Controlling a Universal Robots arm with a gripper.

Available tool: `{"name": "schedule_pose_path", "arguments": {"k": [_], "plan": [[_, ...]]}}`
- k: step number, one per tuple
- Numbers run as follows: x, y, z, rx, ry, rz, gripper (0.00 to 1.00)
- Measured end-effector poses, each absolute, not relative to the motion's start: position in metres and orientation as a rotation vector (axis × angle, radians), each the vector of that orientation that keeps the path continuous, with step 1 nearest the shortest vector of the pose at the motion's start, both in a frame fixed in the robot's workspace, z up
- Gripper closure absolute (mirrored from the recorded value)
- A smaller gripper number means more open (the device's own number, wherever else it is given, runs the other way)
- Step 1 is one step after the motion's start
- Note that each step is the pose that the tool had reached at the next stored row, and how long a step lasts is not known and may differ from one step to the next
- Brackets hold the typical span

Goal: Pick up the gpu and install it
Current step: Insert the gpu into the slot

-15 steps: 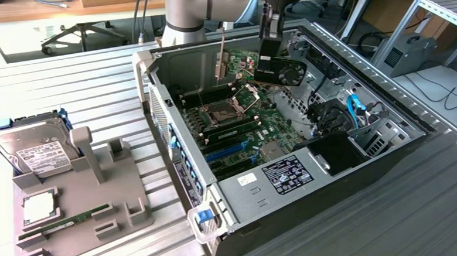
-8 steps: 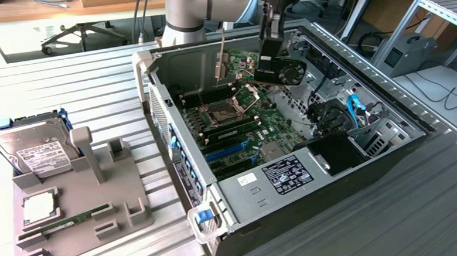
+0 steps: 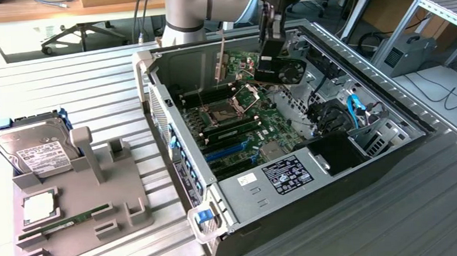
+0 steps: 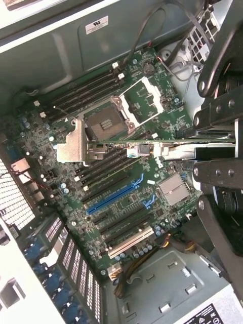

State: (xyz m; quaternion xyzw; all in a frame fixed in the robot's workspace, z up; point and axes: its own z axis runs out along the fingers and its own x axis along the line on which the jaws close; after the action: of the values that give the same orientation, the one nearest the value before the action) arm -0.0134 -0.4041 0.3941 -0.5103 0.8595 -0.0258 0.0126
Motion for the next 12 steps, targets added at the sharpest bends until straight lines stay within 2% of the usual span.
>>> {"name": "schedule_pose_path", "arguments": {"k": [12], "plan": [[-0.0134, -0.4041, 0.3935, -1.677, 2.623, -0.079, 0.73]]}}
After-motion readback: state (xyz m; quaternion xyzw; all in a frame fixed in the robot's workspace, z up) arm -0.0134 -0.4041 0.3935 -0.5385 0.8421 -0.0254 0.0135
